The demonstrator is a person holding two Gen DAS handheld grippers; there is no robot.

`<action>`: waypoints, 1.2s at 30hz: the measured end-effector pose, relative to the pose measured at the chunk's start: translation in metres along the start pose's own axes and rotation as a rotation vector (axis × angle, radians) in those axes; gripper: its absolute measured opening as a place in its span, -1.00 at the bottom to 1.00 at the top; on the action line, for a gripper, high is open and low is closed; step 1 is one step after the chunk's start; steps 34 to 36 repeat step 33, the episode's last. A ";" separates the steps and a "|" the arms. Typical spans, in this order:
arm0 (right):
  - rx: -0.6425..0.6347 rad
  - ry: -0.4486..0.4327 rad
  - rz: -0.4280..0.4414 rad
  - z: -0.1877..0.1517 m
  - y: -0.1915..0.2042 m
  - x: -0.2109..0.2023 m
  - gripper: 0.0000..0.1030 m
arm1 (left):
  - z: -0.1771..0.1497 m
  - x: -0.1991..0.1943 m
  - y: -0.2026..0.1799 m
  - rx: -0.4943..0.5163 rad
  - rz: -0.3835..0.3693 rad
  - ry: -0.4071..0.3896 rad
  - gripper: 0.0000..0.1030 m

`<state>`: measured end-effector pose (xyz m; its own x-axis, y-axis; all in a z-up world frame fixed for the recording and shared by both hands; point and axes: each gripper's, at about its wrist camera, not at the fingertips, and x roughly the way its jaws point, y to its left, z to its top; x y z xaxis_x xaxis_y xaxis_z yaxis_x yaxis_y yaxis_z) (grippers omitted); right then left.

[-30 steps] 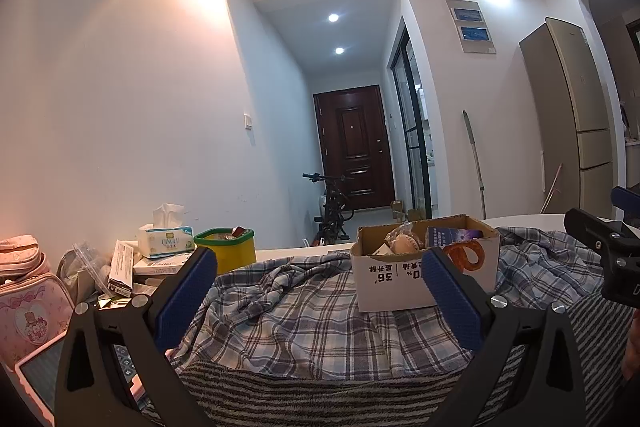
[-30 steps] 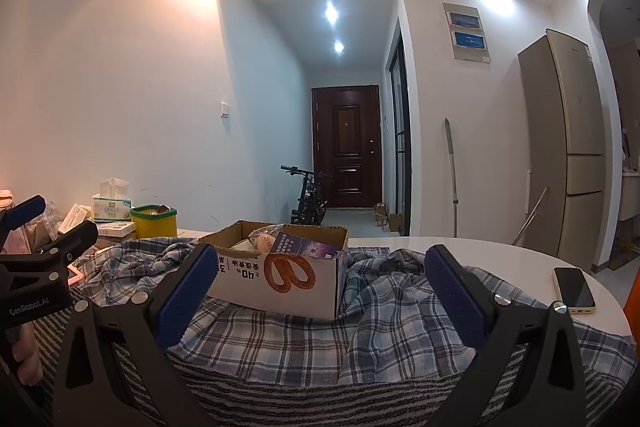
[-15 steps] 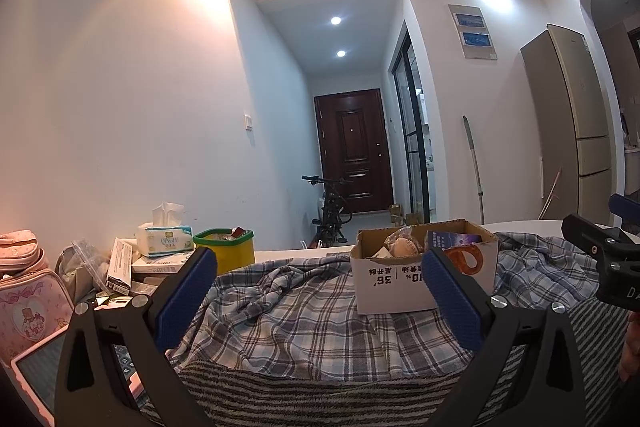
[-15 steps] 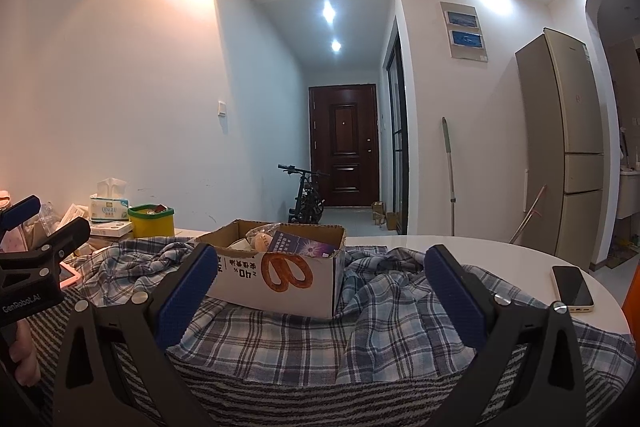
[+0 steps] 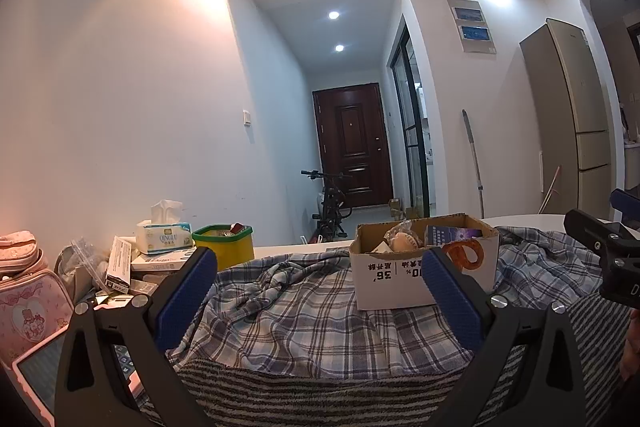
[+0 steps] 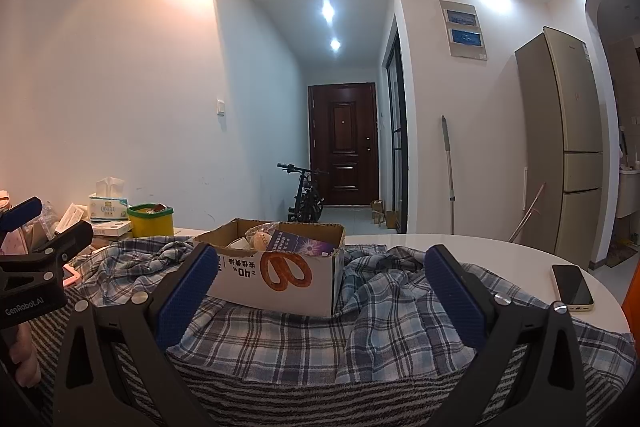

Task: Organize objects

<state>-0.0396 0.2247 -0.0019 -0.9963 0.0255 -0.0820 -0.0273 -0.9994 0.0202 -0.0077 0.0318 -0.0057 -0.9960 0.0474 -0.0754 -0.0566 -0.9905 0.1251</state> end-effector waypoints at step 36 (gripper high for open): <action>-0.001 0.001 -0.001 0.000 0.000 -0.001 1.00 | 0.000 0.001 0.002 -0.007 -0.001 -0.005 1.00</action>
